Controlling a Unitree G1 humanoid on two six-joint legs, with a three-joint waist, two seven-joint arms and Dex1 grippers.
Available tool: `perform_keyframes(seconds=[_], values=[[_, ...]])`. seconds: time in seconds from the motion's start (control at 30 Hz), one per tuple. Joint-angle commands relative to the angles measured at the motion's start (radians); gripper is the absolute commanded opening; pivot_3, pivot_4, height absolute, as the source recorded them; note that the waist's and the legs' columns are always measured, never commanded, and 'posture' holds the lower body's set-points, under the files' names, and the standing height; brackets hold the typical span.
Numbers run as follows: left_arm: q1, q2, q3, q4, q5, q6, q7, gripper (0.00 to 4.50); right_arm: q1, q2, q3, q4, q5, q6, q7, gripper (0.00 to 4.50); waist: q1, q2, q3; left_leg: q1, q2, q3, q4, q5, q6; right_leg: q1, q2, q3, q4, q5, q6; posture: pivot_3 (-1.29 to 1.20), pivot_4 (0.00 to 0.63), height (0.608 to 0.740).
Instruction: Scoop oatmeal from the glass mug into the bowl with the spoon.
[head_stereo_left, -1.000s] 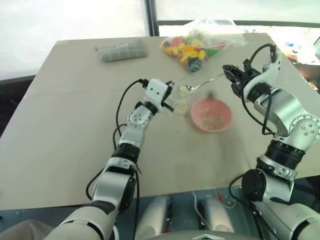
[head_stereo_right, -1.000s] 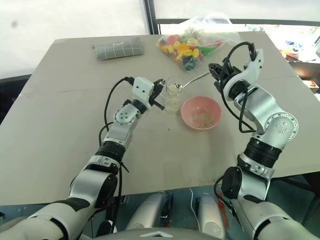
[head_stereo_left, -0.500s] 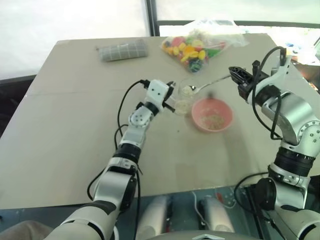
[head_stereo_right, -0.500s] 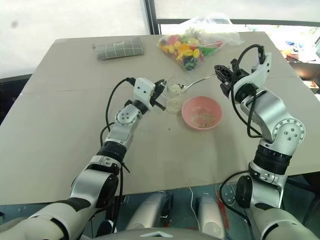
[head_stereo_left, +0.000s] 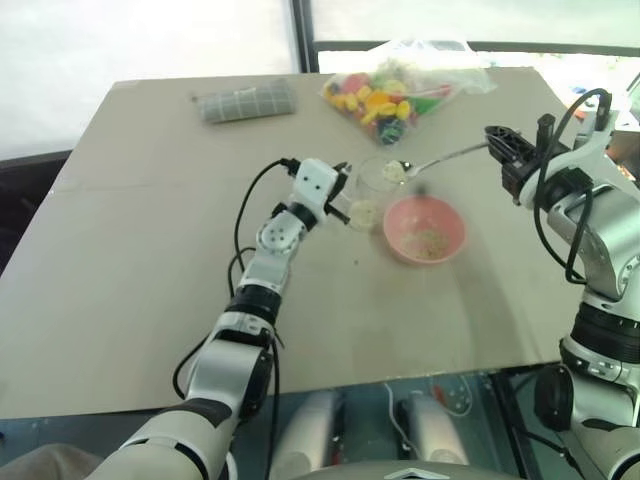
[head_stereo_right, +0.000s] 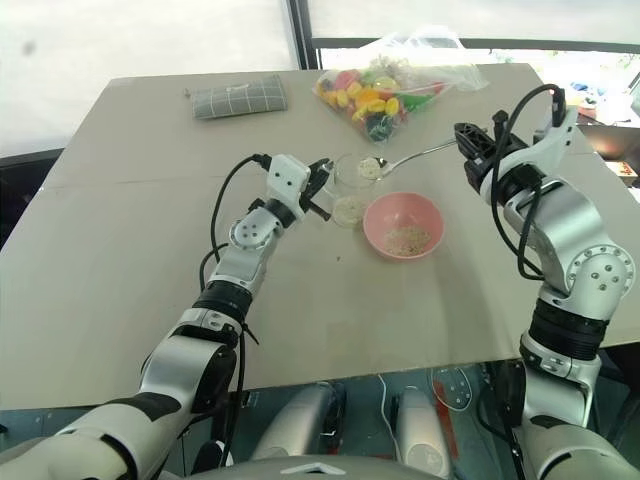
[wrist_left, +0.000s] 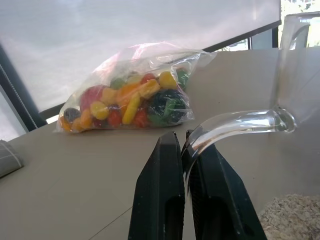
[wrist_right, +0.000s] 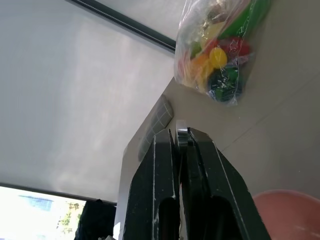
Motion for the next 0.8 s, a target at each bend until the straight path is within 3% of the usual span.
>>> perform_keyframes(seconds=[0.03, 0.37, 0.5, 0.8], values=[[-0.027, -0.001, 0.010, 0.018, -0.012, -0.018, -0.009, 0.02, 0.029, -0.051, -0.026, -0.081, 0.068, -0.043, -0.014, 0.00, 0.000, 0.000, 0.000, 0.000, 0.000, 0.000, 0.000, 0.000, 0.000, 0.000, 0.000, 0.000, 0.000, 0.000, 0.000, 0.00, 0.150, 0.718], [-0.019, -0.003, 0.045, 0.038, -0.049, 0.008, -0.007, 0.02, 0.151, -0.159, 0.004, -0.151, 0.090, -0.075, 0.004, 0.00, -0.002, 0.000, 0.000, 0.000, 0.000, 0.000, 0.001, -0.001, 0.003, 0.001, 0.000, 0.000, 0.000, 0.000, 0.001, 0.00, 0.150, 0.718], [-0.004, 0.002, 0.057, 0.025, -0.055, 0.021, 0.002, 0.02, 0.163, -0.277, 0.093, -0.148, -0.131, 0.012, 0.124, 0.00, -0.001, 0.000, 0.000, 0.000, 0.000, 0.000, 0.002, -0.001, 0.004, 0.001, 0.000, 0.000, 0.000, 0.001, 0.001, 0.00, 0.150, 0.718], [0.000, 0.018, 0.063, 0.017, -0.058, 0.031, 0.024, 0.02, 0.009, -0.428, 0.298, -0.223, -0.547, 0.081, 0.461, 0.00, -0.001, 0.000, 0.000, 0.000, 0.000, 0.000, 0.003, -0.001, 0.004, 0.001, 0.000, 0.000, -0.001, 0.001, 0.002, 0.00, 0.150, 0.718]])
